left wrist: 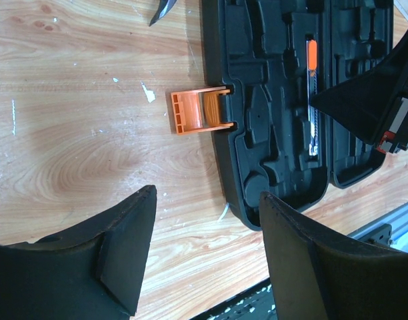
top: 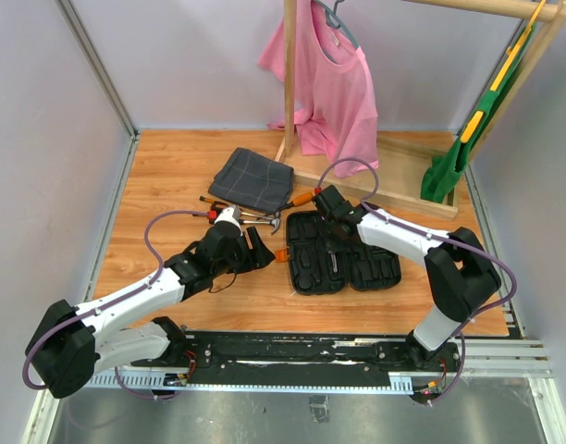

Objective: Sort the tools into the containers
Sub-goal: Place the utility knife in the storage box.

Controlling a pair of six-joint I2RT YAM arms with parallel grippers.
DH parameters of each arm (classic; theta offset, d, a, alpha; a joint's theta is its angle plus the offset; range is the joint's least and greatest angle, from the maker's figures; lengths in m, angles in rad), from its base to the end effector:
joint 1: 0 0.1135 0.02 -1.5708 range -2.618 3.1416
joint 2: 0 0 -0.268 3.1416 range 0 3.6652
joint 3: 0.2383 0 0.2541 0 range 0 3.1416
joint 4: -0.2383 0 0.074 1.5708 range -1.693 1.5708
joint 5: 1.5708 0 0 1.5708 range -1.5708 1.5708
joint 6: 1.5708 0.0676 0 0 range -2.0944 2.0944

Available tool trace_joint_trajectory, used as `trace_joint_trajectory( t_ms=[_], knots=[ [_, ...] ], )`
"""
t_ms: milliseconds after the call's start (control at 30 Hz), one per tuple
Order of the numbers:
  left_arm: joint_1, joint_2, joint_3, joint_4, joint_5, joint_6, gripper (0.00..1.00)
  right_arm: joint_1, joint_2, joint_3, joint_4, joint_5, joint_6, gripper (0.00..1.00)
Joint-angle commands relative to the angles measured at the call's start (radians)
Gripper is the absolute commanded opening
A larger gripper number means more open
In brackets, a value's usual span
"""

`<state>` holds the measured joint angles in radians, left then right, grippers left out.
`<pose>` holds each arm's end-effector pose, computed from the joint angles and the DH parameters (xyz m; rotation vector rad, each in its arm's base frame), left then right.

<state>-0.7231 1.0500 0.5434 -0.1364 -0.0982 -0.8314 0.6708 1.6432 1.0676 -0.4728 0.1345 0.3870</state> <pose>0.1879 -0.1570 0.1939 -0.1821 2.3080 -0.7310 0.2794 0.2102 0.1745 -0.3235 2.5977 0.2008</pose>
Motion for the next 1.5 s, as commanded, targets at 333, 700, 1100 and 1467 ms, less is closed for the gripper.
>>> trace_joint_trajectory(
  t_ms=[333, 700, 1100, 1467],
  knots=[
    [0.007, 0.010, 0.005, 0.030, 0.012, -0.002, 0.67, -0.011, 0.021, -0.008, -0.023, 0.029, -0.006, 0.09],
    [0.007, 0.010, 0.004, 0.031, 0.014, -0.005, 0.66, -0.012, 0.041, -0.052, -0.006, -0.019, 0.009, 0.09],
    [0.007, 0.021, 0.013, 0.036, 0.017, -0.002, 0.66, -0.020, 0.043, -0.147, 0.034, -0.075, 0.024, 0.08],
    [0.007, 0.041, 0.018, 0.042, 0.026, 0.001, 0.66, -0.042, 0.002, -0.197, 0.068, -0.093, 0.033, 0.06]
  ],
)
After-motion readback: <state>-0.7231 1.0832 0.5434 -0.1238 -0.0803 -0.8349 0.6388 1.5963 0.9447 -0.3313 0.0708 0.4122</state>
